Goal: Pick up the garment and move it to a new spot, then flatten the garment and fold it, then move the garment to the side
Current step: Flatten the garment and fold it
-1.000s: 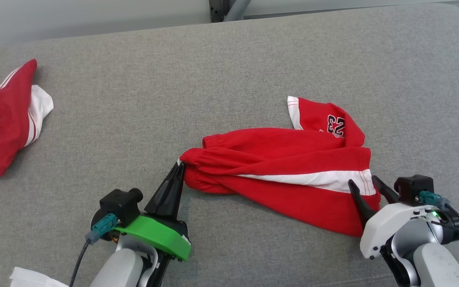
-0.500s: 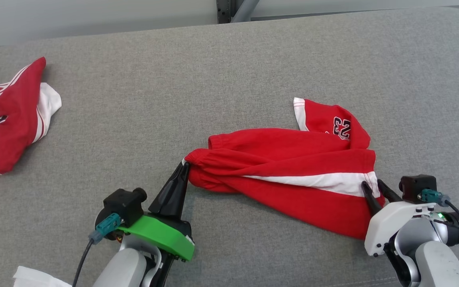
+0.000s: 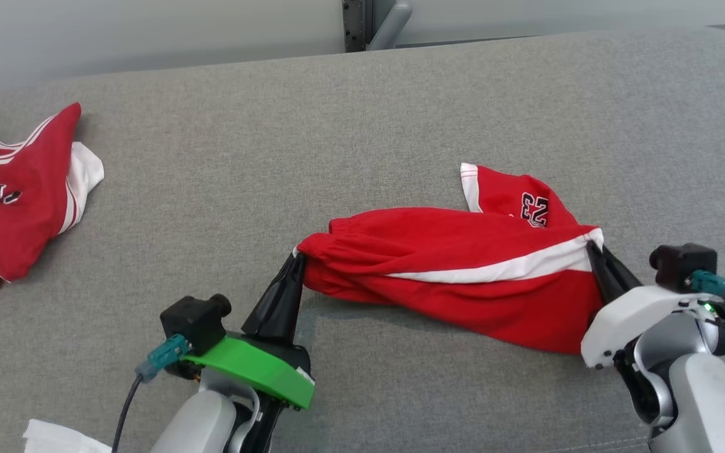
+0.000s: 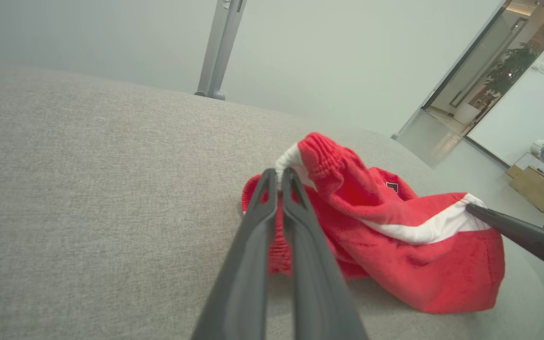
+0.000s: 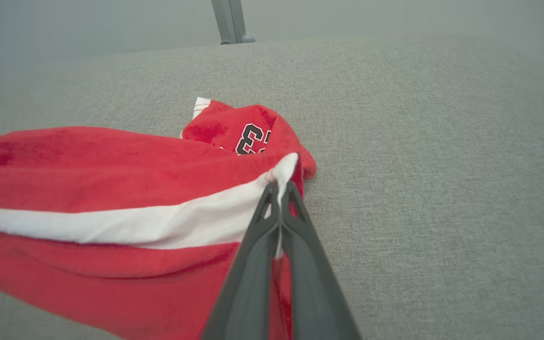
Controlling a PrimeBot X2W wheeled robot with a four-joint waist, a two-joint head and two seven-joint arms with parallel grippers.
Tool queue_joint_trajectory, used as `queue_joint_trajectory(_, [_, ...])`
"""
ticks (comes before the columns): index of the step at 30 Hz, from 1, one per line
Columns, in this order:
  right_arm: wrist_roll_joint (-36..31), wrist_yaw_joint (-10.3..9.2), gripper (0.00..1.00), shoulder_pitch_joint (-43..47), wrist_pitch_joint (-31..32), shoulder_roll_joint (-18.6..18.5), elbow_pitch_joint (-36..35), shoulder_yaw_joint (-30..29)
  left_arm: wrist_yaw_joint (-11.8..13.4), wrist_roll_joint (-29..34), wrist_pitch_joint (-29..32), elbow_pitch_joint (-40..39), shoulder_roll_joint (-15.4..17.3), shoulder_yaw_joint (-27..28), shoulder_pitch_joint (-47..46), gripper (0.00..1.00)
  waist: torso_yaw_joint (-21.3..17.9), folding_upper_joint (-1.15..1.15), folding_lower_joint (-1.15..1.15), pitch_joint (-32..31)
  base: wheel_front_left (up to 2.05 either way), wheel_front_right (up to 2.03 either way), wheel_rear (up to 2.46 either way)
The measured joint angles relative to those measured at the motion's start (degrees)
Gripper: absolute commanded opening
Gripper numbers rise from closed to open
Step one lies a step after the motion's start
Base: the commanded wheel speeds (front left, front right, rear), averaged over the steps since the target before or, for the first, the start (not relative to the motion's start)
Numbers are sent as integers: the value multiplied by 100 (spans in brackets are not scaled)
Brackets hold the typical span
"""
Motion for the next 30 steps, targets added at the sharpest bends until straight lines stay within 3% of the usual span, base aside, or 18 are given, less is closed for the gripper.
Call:
queue_joint_trajectory(3, [758,0,0,-173,257,-65,-417,-53,0,-680,209,-271,89,-219,-120,0,-31,0,0,-118,0,0,0])
queue_joint_trajectory(9, [2482,-3,0,-1043,1312,-634,-1218,-323,0,-1806,1560,-1009,871,-212,-1112,0,-78,0,0,-437,0,0,0])
queue_joint_trajectory(13, [3137,-3,0,-1680,2094,-957,-1261,-705,0,-2437,2681,-1384,1373,-126,-1818,0,-112,0,0,-673,0,0,0])
queue_joint_trajectory(17, [3652,-2,0,-2278,2786,-1040,-1128,-1101,13,-3004,3519,-1596,1678,15,-2271,0,-130,0,0,-910,0,0,0])
queue_joint_trajectory(23, [3958,-2,0,-3022,3400,-1158,-984,-1626,45,-3820,4357,-1947,1764,136,-2641,0,-116,0,0,-1174,0,0,0])
queue_joint_trajectory(30, [3875,-2,0,-3494,3617,-1207,-878,-1569,288,-4114,4523,-1996,1608,258,-2995,0,-62,0,0,-1262,0,0,0])
